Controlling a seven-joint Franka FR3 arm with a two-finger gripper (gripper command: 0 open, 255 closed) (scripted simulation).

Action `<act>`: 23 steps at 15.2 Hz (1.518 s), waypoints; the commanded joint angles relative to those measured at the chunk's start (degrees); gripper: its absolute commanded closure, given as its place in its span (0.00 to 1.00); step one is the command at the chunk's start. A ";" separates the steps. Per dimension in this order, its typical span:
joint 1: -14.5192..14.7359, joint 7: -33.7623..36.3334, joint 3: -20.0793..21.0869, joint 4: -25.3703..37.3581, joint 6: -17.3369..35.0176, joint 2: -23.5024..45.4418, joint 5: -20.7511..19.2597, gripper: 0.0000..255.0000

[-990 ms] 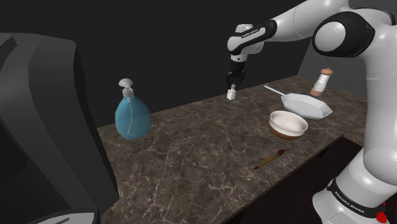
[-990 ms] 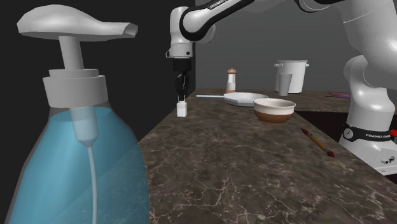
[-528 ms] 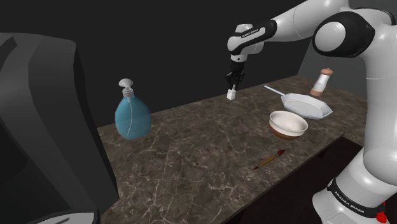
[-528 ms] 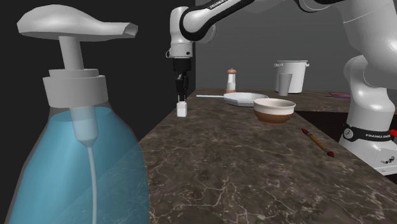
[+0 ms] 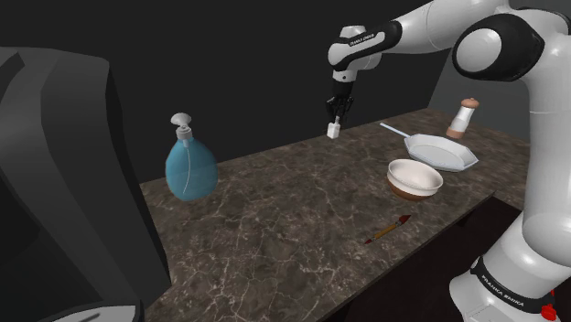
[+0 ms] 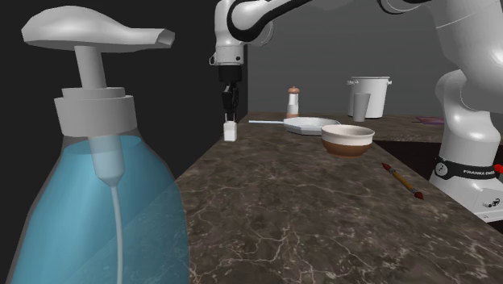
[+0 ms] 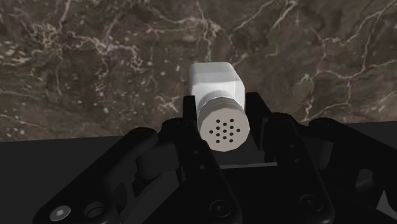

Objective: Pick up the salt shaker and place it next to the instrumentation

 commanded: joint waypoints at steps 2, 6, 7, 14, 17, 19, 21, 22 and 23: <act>-0.03 0.08 -0.10 1.30 -2.01 -0.70 -0.17 1.00; -0.07 0.23 -0.18 3.51 -4.80 -1.29 -0.33 1.00; -0.09 0.26 -0.20 4.11 -5.51 -1.40 -0.37 1.00; -0.28 0.47 -0.30 8.90 -10.68 -1.81 -0.52 1.00; -0.40 0.55 -0.34 11.31 -13.03 -1.75 -0.54 1.00; -0.50 0.60 -0.35 13.05 -14.64 -1.62 -0.54 1.00; -0.62 0.64 -0.36 14.92 -16.30 -1.41 -0.52 1.00; -0.69 0.66 -0.37 15.90 -17.14 -1.28 -0.50 1.00; -0.76 0.68 -0.37 16.93 -18.01 -1.12 -0.48 1.00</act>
